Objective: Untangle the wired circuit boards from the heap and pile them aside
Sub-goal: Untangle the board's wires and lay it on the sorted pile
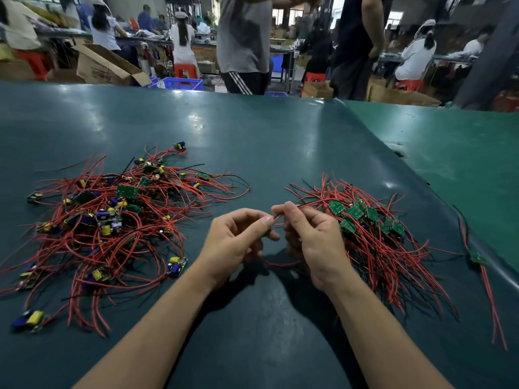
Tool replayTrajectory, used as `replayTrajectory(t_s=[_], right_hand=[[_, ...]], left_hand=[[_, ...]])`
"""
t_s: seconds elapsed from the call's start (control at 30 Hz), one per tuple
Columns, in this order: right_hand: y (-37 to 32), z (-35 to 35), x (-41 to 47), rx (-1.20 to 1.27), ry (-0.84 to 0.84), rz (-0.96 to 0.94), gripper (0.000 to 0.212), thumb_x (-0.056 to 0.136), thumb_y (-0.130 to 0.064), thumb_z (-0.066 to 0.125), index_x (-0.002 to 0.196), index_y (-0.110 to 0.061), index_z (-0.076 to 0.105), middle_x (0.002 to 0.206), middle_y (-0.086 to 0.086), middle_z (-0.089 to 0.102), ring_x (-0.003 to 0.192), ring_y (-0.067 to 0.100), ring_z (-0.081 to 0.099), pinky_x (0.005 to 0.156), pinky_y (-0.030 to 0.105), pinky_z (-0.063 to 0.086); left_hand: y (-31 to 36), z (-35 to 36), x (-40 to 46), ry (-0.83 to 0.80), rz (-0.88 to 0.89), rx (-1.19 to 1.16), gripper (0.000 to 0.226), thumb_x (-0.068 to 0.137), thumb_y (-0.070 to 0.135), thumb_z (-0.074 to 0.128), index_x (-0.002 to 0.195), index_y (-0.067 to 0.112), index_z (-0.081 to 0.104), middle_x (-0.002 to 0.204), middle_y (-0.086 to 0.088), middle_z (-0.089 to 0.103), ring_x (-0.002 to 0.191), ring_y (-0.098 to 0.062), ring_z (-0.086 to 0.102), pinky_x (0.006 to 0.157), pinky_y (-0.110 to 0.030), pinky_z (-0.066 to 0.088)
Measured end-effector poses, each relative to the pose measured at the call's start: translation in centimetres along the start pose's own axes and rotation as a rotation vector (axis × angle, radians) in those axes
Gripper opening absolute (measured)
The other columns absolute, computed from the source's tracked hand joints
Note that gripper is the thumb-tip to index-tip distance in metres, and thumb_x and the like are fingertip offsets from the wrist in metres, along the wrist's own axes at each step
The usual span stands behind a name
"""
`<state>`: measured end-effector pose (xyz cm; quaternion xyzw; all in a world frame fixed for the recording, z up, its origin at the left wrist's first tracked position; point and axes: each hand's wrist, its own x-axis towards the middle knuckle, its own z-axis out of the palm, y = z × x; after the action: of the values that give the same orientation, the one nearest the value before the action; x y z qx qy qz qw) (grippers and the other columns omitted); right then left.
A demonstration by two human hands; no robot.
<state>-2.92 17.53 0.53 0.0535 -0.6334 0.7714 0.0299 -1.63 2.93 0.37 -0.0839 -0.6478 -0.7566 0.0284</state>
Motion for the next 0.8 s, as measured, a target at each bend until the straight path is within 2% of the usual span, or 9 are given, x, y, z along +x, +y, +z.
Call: replayTrajectory(t_s=[0.1,0.17,0.27,0.33,0.47,0.63,0.8], right_hand=[[0.3,0.4,-0.3,-0.047,-0.060,-0.005,0.016,0.093,-0.017,0.065,0.084,-0.012,0.077,0.058,-0.008,0.062,0.048,0.002,0.049,0.045,0.014,0.038],[0.6,0.6,-0.2,-0.051,-0.065,-0.018,0.017,0.093,-0.014,0.065,0.083,-0.011,0.078,0.063,-0.005,0.067,0.053,0.002,0.055,0.049,0.014,0.043],[0.6,0.4,0.0,-0.079,0.013,-0.062,0.016,0.093,-0.016,0.066,0.083,-0.015,0.079,0.057,-0.012,0.062,0.049,-0.002,0.051,0.048,0.008,0.038],[0.5,0.0,0.3,-0.098,0.095,-0.093,0.018,0.093,-0.021,0.066,0.081,-0.020,0.080,0.053,-0.013,0.053,0.046,0.000,0.043,0.045,0.011,0.034],[-0.2,-1.1,1.1,0.018,0.279,-0.124,0.021,0.095,-0.017,0.064,0.080,-0.013,0.078,0.053,-0.005,0.044,0.040,0.007,0.030,0.038,0.017,0.024],[-0.9,-2.0,1.7,0.173,0.464,-0.168,0.027,0.098,-0.013,0.058,0.074,-0.011,0.072,0.054,-0.003,0.043,0.036,0.005,0.026,0.037,0.014,0.021],[-1.0,-2.1,1.4,0.275,0.508,-0.240,0.028,0.101,-0.020,0.053,0.079,-0.012,0.068,0.057,-0.006,0.051,0.035,0.006,0.034,0.035,0.017,0.027]], left_hand=[[-0.2,0.1,-0.2,0.039,0.116,0.067,0.009,0.087,0.004,0.066,0.092,-0.003,0.067,0.069,-0.008,0.069,0.051,-0.008,0.057,0.049,-0.016,0.044],[-0.3,0.1,-0.3,0.034,0.147,0.106,0.004,0.088,-0.002,0.064,0.090,-0.005,0.066,0.068,-0.006,0.068,0.050,-0.005,0.057,0.049,-0.014,0.043],[-0.2,0.2,-0.2,0.031,0.137,0.124,0.004,0.088,0.000,0.065,0.084,0.000,0.065,0.063,-0.004,0.067,0.045,-0.008,0.052,0.044,-0.015,0.039],[-0.2,0.2,-0.1,0.049,0.140,0.123,0.009,0.088,0.000,0.066,0.079,0.002,0.064,0.060,-0.003,0.066,0.043,-0.010,0.048,0.043,-0.016,0.038],[-0.4,0.2,0.0,0.057,0.118,0.084,0.013,0.087,-0.005,0.065,0.076,0.002,0.063,0.056,-0.003,0.065,0.041,-0.012,0.041,0.042,-0.018,0.034],[-0.5,-0.1,0.0,0.012,0.099,0.055,0.011,0.081,0.006,0.073,0.074,0.005,0.065,0.057,-0.005,0.065,0.040,-0.009,0.041,0.042,-0.017,0.032],[-0.4,-0.1,-0.1,0.031,0.118,0.014,0.016,0.079,0.020,0.078,0.083,0.008,0.068,0.068,-0.007,0.069,0.036,-0.013,0.042,0.039,-0.016,0.035]])
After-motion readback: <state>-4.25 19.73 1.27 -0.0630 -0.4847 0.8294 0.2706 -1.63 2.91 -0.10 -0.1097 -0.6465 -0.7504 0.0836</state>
